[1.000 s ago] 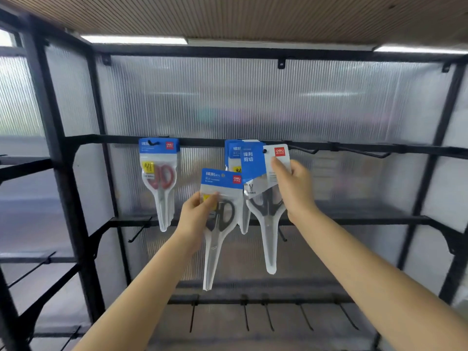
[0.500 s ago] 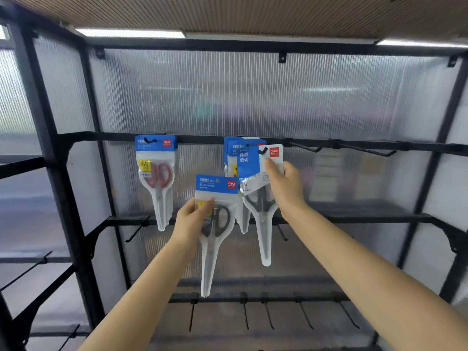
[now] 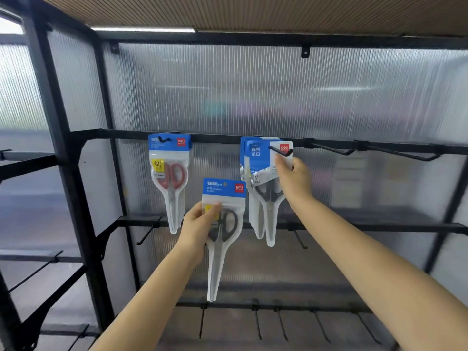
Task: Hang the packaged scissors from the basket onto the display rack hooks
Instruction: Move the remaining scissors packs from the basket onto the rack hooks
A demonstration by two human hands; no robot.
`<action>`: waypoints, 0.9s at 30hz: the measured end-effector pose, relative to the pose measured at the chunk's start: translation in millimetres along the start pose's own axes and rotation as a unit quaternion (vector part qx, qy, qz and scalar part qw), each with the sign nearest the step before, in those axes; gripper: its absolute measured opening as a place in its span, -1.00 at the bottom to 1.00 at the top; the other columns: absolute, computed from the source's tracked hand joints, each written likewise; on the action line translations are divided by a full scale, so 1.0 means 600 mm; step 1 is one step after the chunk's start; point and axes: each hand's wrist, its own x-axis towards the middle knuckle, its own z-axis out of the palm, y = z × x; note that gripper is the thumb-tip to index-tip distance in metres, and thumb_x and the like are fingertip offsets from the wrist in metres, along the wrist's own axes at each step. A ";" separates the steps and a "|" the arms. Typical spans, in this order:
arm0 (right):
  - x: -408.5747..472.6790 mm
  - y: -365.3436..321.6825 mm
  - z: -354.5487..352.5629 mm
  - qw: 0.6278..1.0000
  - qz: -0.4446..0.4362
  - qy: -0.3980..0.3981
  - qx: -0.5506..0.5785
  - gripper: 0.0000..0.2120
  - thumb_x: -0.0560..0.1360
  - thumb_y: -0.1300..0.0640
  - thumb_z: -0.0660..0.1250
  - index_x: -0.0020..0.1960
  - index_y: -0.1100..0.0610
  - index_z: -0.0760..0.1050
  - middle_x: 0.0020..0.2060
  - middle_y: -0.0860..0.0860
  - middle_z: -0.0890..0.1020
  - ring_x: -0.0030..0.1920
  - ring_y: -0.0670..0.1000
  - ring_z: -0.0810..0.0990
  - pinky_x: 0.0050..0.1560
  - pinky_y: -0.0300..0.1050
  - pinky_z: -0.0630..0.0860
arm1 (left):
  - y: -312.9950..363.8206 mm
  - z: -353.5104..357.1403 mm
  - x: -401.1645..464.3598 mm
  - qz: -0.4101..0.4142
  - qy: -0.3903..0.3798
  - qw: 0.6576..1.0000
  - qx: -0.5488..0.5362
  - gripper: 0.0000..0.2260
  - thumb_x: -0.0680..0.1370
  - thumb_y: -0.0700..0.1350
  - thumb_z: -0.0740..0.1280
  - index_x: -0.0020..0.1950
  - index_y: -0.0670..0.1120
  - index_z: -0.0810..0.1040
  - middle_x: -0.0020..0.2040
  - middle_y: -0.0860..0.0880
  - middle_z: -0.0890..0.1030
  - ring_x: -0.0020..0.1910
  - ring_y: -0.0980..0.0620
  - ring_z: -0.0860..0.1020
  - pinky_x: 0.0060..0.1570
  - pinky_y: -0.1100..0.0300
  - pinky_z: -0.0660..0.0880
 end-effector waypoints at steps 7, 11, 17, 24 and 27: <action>-0.001 0.006 -0.026 0.997 -0.045 -0.026 -0.061 -0.76 0.54 -0.03 0.27 0.08 0.13 0.39 -0.03 0.00 0.53 -0.07 -0.08 0.51 -0.25 -0.31 0.41 | -0.002 0.021 -0.006 -0.005 -0.033 0.999 -0.009 -0.93 0.56 -0.14 0.31 -0.07 -0.14 0.54 -0.09 -0.12 0.61 -0.07 -0.09 0.58 0.03 -0.03 0.52; -0.030 0.008 -0.068 0.986 -0.116 -0.029 -0.117 -0.67 0.52 0.02 0.32 0.21 0.15 0.40 0.01 -0.03 0.48 0.01 -0.07 0.48 -0.17 -0.35 0.35 | -0.021 0.048 -0.029 -0.006 -0.080 0.997 -0.009 -0.92 0.56 -0.17 0.30 -0.03 -0.16 0.55 -0.13 -0.08 0.63 -0.12 -0.01 0.60 -0.12 0.16 0.55; -0.085 0.019 -0.118 0.944 -0.114 -0.212 -0.226 -0.66 0.55 0.01 0.27 0.28 0.10 0.42 0.03 -0.05 0.52 -0.08 -0.12 0.51 -0.18 -0.37 0.40 | -0.029 0.090 -0.061 0.013 -0.144 0.989 -0.014 -0.89 0.57 -0.20 0.26 -0.03 -0.12 0.58 -0.20 -0.01 0.64 -0.23 0.12 0.61 -0.25 0.31 0.54; -0.092 0.012 -0.151 0.944 -0.116 -0.231 -0.203 -0.85 0.53 0.19 0.30 -0.16 -0.01 0.45 -0.18 -0.03 0.62 -0.18 0.02 0.59 -0.11 -0.14 0.53 | -0.037 0.101 -0.091 0.027 -0.179 0.984 -0.004 -0.89 0.57 -0.18 0.27 0.01 -0.11 0.58 -0.18 0.02 0.66 -0.17 0.10 0.61 -0.15 0.27 0.54; -0.099 -0.002 -0.153 0.945 -0.116 -0.250 -0.174 -0.78 0.52 0.22 0.32 -0.22 -0.05 0.45 -0.25 -0.10 0.60 -0.09 0.07 0.62 0.04 0.14 0.55 | -0.042 0.095 -0.099 0.022 -0.183 0.983 -0.016 -0.77 0.49 -0.09 0.33 0.11 -0.14 0.57 -0.04 -0.08 0.66 -0.04 -0.01 0.61 -0.01 0.14 0.55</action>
